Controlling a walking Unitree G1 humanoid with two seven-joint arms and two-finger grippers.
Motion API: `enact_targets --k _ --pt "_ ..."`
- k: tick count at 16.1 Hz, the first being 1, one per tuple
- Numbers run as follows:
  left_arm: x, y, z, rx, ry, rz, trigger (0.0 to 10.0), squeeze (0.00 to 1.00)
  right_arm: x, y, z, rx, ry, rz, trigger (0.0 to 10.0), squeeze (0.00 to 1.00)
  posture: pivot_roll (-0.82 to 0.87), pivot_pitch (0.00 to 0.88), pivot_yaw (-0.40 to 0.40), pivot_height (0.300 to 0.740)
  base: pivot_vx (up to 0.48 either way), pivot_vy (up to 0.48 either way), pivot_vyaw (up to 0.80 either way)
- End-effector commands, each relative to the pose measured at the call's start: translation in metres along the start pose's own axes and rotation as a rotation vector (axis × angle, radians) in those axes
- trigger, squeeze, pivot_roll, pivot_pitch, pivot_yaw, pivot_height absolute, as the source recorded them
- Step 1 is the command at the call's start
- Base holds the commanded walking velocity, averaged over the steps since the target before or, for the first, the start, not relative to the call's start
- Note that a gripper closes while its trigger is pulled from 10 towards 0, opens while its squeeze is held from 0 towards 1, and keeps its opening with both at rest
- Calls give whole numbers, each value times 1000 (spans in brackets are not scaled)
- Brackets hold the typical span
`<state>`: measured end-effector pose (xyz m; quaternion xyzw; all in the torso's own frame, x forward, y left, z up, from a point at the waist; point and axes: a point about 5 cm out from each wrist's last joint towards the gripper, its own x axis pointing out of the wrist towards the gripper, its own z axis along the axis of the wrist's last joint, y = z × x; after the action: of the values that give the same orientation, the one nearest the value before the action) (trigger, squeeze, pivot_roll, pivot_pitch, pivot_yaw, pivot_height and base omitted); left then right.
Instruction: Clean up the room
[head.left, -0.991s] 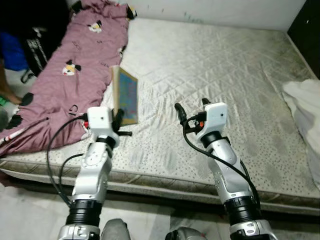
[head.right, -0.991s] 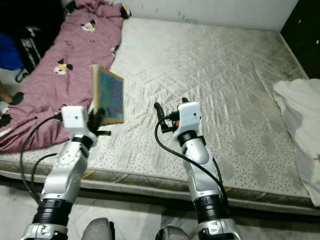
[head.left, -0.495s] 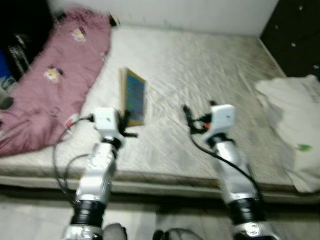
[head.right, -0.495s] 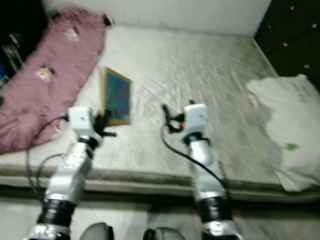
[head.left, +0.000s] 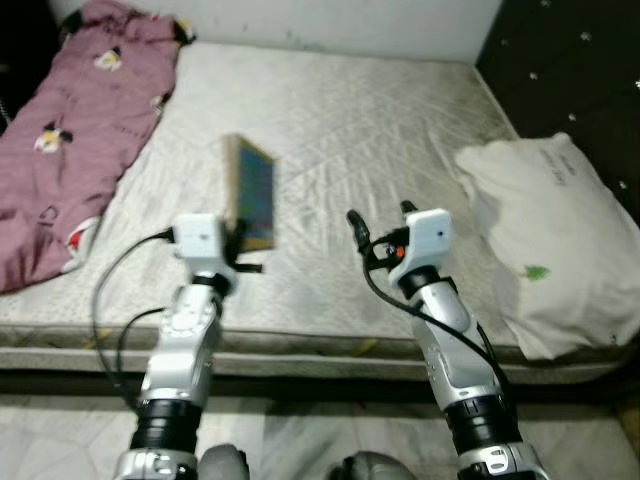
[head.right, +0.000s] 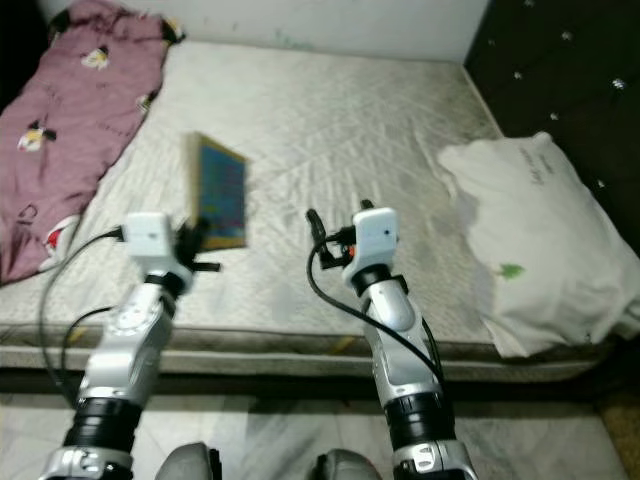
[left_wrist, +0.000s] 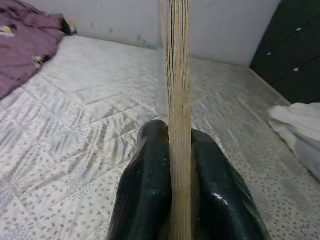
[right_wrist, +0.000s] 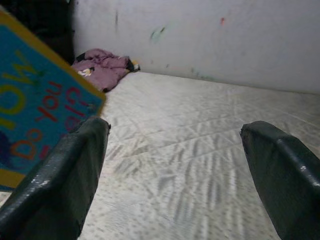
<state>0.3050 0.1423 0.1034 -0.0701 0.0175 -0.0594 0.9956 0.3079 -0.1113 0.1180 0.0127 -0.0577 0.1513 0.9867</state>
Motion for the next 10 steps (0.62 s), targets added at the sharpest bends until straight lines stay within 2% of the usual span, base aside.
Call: enact_targets --k 1,2,8,10 --pt "4 -13 9 -8 -44 -41 10000 0 -2 -10 1 -13 1 -27 10000 0 -13 61 -42 740 0 -322 0" --pt "4 -14 9 -9 -44 -42 10000 0 -1 -10 1 -14 1 -27 10000 0 -13 61 -42 740 0 -315 0" --pt "3 -17 13 -48 -83 -79 10000 0 -1 -10 1 -17 1 -21 10000 0 -12 58 -42 740 0 0 0" --pt "3 -17 13 -51 -83 -86 10000 0 -2 -10 1 -18 2 -21 10000 0 -12 56 -43 740 285 0 0"
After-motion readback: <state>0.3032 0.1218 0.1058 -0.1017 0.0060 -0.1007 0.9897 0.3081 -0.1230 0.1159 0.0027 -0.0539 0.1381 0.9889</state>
